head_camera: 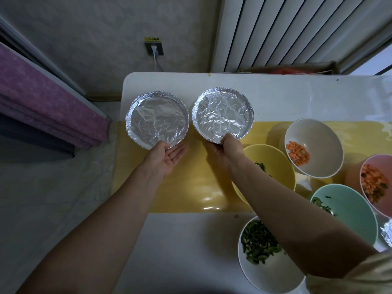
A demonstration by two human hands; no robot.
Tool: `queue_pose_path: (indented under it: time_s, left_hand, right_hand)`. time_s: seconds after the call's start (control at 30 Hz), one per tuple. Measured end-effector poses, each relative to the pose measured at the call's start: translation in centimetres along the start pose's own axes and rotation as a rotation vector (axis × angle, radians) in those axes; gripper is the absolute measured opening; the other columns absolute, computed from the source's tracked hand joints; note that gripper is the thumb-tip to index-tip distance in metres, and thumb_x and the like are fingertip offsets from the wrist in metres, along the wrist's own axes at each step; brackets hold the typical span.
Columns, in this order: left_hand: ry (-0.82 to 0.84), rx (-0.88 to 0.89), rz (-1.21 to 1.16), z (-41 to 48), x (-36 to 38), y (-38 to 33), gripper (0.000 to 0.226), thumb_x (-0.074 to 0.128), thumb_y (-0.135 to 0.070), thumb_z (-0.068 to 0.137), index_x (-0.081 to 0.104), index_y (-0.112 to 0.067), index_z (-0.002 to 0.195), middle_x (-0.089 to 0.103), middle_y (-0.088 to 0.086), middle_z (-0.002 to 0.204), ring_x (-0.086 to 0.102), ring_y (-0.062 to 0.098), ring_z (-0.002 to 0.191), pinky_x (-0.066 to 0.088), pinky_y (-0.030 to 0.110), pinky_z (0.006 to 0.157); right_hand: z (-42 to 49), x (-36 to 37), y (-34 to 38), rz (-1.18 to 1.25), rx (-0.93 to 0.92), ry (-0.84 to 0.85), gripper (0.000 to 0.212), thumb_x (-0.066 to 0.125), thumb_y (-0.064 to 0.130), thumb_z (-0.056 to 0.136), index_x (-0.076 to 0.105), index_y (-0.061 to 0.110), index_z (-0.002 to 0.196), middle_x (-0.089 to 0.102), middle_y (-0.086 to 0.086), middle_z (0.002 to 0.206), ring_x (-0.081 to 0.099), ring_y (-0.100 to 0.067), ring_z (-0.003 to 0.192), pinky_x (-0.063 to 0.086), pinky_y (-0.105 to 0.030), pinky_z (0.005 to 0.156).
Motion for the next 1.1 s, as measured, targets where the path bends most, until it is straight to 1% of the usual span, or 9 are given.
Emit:
queue_pose_path:
  time_s: [0.07, 0.23, 0.33, 0.47, 0.57, 0.73, 0.87, 0.97, 1.1]
  left_hand:
    - [0.020, 0.003, -0.001, 0.0, 0.0, 0.0, 0.025, 0.033, 0.001, 0.097, 0.043, 0.004, 0.120, 0.058, 0.028, 0.127, 0.060, 0.037, 0.112, 0.050, 0.044, 0.092]
    - [0.036, -0.024, 0.071, -0.5, -1.2, 1.0, 0.036, 0.056, -0.023, 0.097, 0.042, -0.012, 0.128, 0.053, 0.028, 0.128, 0.060, 0.035, 0.105, 0.050, 0.043, 0.096]
    - [0.004, -0.014, 0.220, -1.6, -2.7, 1.9, 0.059, 0.058, -0.027, 0.095, 0.032, -0.001, 0.142, 0.055, 0.024, 0.126, 0.060, 0.031, 0.100, 0.053, 0.040, 0.088]
    - [-0.015, 0.016, 0.445, -3.2, -4.0, 3.9, 0.044, 0.047, -0.023, 0.100, 0.044, 0.004, 0.135, 0.060, 0.018, 0.116, 0.060, 0.030, 0.100, 0.052, 0.034, 0.080]
    - [-0.023, 0.042, 0.635, -4.5, -4.3, 6.3, 0.025, 0.043, -0.019, 0.101, 0.053, -0.005, 0.118, 0.062, 0.014, 0.107, 0.060, 0.021, 0.079, 0.048, 0.029, 0.069]
    - [0.115, 0.088, 0.900, -6.7, -3.5, 12.2, 0.018, 0.048, -0.024, 0.099, 0.057, -0.009, 0.106, 0.065, 0.008, 0.092, 0.057, 0.018, 0.070, 0.047, 0.028, 0.063]
    - [0.185, 0.171, 0.977, -9.2, -2.9, 17.3, 0.026, 0.052, -0.031, 0.096, 0.060, -0.008, 0.105, 0.067, 0.011, 0.099, 0.063, 0.021, 0.072, 0.051, 0.032, 0.063]
    - [0.229, 0.210, 1.159, -9.9, -3.1, 20.9, 0.042, 0.057, -0.039, 0.093, 0.050, -0.017, 0.128, 0.058, 0.004, 0.117, 0.065, 0.027, 0.096, 0.053, 0.031, 0.061]
    - [0.222, 0.325, 1.257, -10.7, -3.5, 23.2, 0.033, 0.042, -0.016, 0.098, 0.049, -0.018, 0.131, 0.060, 0.011, 0.119, 0.064, 0.036, 0.098, 0.061, 0.047, 0.069]
  right_hand:
    - [0.1, -0.2, -0.3, 0.008, 0.006, -0.006, 0.031, 0.030, -0.010, 0.088, 0.052, 0.004, 0.105, 0.061, -0.017, 0.100, 0.062, -0.031, 0.090, 0.050, -0.046, 0.096]
    - [-1.1, -0.5, -0.4, -0.091, 0.035, 0.000, 0.023, 0.039, 0.002, 0.085, 0.046, 0.007, 0.105, 0.048, -0.008, 0.073, 0.042, -0.019, 0.053, 0.037, -0.026, 0.047]
    - [-2.6, -0.4, -0.9, -0.070, 0.102, 0.064, 0.005, 0.043, 0.010, 0.087, 0.046, 0.010, 0.092, 0.049, -0.002, 0.055, 0.043, -0.014, 0.038, 0.038, -0.019, 0.039]
    - [-5.0, -0.8, -1.5, -0.213, 0.132, 0.112, 0.009, 0.048, 0.010, 0.085, 0.047, 0.009, 0.094, 0.045, -0.008, 0.070, 0.041, -0.020, 0.055, 0.040, -0.029, 0.055]
    - [-7.2, -2.2, -1.3, -0.206, 0.142, 0.189, 0.036, 0.041, 0.003, 0.094, 0.044, -0.001, 0.130, 0.052, -0.029, 0.128, 0.059, -0.040, 0.110, 0.052, -0.035, 0.092]
    - [-10.9, -8.1, 1.0, -0.522, -0.155, 0.265, 0.022, 0.041, 0.009, 0.100, 0.055, 0.002, 0.116, 0.066, -0.015, 0.097, 0.069, -0.018, 0.070, 0.056, -0.024, 0.056]
    - [-12.8, -15.2, 2.4, -0.596, -0.399, 0.115, 0.029, 0.035, -0.002, 0.097, 0.052, 0.001, 0.121, 0.066, -0.013, 0.085, 0.064, -0.019, 0.067, 0.050, -0.023, 0.058]
    - [-14.2, -20.1, 2.4, -0.676, -0.470, 0.025, 0.028, 0.040, 0.001, 0.096, 0.054, 0.006, 0.120, 0.067, -0.010, 0.090, 0.065, -0.018, 0.076, 0.052, -0.022, 0.062]
    - [-15.3, -24.6, 2.3, -0.971, -0.664, -0.143, 0.031, 0.050, 0.011, 0.093, 0.062, 0.013, 0.122, 0.065, -0.005, 0.118, 0.059, -0.017, 0.109, 0.047, -0.034, 0.097]
Point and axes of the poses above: each hand's wrist, its own z-axis towards the middle knuckle, its own x-axis out of the palm, y = z × x, the point moved 5 cm from there along z, towards the middle knuckle
